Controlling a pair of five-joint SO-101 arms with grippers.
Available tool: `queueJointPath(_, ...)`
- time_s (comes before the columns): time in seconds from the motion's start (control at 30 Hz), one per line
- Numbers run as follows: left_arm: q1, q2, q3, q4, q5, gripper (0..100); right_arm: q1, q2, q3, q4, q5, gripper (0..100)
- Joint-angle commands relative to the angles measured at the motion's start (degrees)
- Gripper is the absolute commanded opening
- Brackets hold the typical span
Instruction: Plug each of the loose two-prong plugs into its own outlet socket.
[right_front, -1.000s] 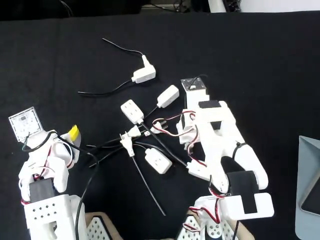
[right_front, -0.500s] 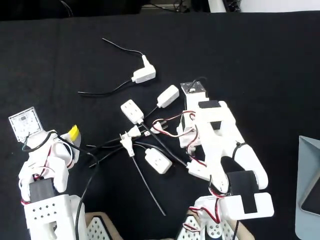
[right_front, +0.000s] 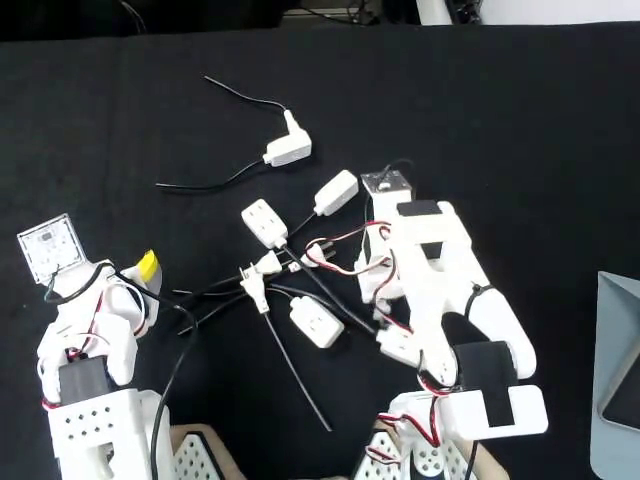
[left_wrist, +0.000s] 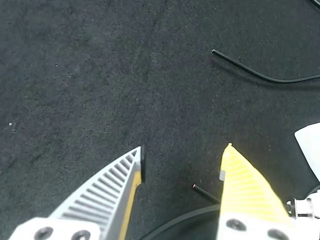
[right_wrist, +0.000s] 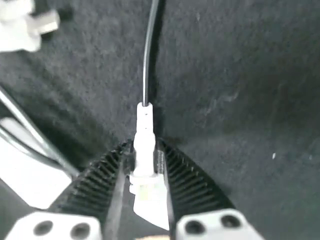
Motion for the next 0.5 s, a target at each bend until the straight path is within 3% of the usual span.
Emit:
queueJointPath(0.0,-0.57,-0.53,-0.31,-1.23,-0.44,25,-1.05,-2.51,-6.81,5.36,-0.09,1.1)
queueJointPath(0.17,-0.57,-0.53,-1.10,-1.32,-0.44,25,-2.73,-11.65,-11.12,8.35,-0.09,1.1)
queueJointPath(0.3,-0.48,-0.53,-3.74,-1.32,0.09,25,-8.00,-22.02,-9.01,7.82,-0.44,1.1)
queueJointPath(0.47,3.91,-0.53,-6.29,-1.32,0.09,25,-14.86,-34.33,-1.89,0.62,-1.67,1.1)
